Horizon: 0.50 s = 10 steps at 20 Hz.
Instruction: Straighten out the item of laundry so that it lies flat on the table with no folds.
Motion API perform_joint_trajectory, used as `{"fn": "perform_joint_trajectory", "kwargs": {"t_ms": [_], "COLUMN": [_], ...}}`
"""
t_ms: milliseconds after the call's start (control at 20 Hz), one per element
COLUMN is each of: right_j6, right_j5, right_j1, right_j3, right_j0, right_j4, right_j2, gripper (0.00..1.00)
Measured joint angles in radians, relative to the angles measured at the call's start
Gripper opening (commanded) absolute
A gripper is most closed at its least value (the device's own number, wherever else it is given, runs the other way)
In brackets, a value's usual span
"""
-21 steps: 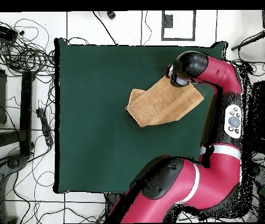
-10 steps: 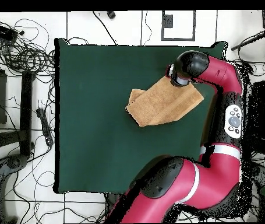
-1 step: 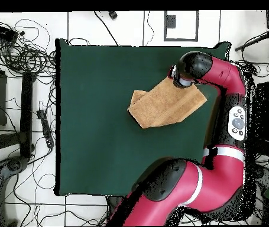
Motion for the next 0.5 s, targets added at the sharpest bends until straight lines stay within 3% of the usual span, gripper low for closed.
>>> {"fn": "perform_joint_trajectory", "kwargs": {"t_ms": [200,500], "right_j6": [0.0,0.0], "right_j5": [-0.015,-0.114], "right_j1": [-0.013,-0.073], "right_j3": [0.027,0.161], "right_j0": [-0.004,-0.031], "right_j4": [0.0,-0.001], "right_j2": [0.0,0.0], "gripper": [1.0,1.0]}}
